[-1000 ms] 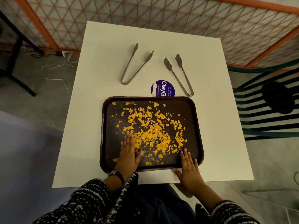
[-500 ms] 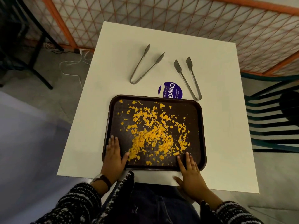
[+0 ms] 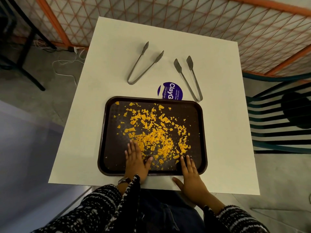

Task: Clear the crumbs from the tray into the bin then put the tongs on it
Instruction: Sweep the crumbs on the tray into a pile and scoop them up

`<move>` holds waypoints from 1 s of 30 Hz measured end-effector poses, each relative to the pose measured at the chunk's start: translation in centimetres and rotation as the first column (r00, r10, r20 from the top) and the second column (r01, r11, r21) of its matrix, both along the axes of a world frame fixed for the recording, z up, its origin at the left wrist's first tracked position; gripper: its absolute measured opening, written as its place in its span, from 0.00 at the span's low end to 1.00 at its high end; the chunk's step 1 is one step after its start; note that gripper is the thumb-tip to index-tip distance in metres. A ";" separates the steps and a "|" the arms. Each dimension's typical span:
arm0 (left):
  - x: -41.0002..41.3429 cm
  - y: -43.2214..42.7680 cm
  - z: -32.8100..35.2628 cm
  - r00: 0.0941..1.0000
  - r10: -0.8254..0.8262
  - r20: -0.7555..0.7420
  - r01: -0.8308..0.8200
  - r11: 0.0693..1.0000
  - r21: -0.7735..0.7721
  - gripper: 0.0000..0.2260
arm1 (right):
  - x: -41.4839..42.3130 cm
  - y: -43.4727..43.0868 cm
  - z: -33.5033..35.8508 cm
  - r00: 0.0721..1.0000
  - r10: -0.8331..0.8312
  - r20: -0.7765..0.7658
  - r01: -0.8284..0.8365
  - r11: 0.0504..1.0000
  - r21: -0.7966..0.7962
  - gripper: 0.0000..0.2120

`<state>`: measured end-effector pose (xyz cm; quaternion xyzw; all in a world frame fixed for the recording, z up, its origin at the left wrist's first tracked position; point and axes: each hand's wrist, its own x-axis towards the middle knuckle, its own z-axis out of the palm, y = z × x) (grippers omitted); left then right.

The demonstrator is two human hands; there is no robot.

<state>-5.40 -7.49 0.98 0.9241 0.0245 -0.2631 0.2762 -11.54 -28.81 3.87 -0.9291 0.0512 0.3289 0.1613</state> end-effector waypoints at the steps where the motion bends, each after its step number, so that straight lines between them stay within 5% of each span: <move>1: 0.1 -0.1 0.2 1.000 -0.014 0.007 0.014 0.999 -0.037 0.46 | 0.1 -0.1 0.1 1.000 -0.026 -0.005 0.026 0.999 0.027 0.56; 3: 0.6 0.1 0.5 0.999 -0.025 0.049 0.029 0.996 -0.080 0.44 | 0.7 -0.5 0.6 0.994 -0.107 0.009 0.105 0.990 0.090 0.54; 7: 2.1 3.1 0.8 0.992 0.054 0.111 -0.046 0.996 -0.077 0.38 | 2.5 -1.0 1.0 0.955 -0.246 0.165 0.228 0.966 0.124 0.35; 10: 3.1 6.2 0.9 0.988 0.093 0.127 -0.090 0.995 -0.033 0.35 | 3.8 -1.3 -0.1 0.925 -0.300 0.234 0.285 0.954 0.099 0.34; 16: 3.9 9.4 -0.4 0.986 -0.094 0.139 0.091 0.996 0.023 0.37 | 3.9 1.1 -2.4 0.860 -0.445 0.248 0.450 0.892 0.040 0.33; 24: 3.1 8.5 -1.7 0.989 -0.092 0.119 0.092 0.996 0.005 0.44 | 3.7 7.2 -2.8 0.937 -0.266 0.226 0.219 0.952 0.213 0.36; 30: 3.1 9.0 -2.1 0.984 -0.127 0.128 0.127 0.992 0.009 0.43 | 4.8 7.6 -1.1 0.952 -0.215 0.218 0.113 0.909 0.401 0.34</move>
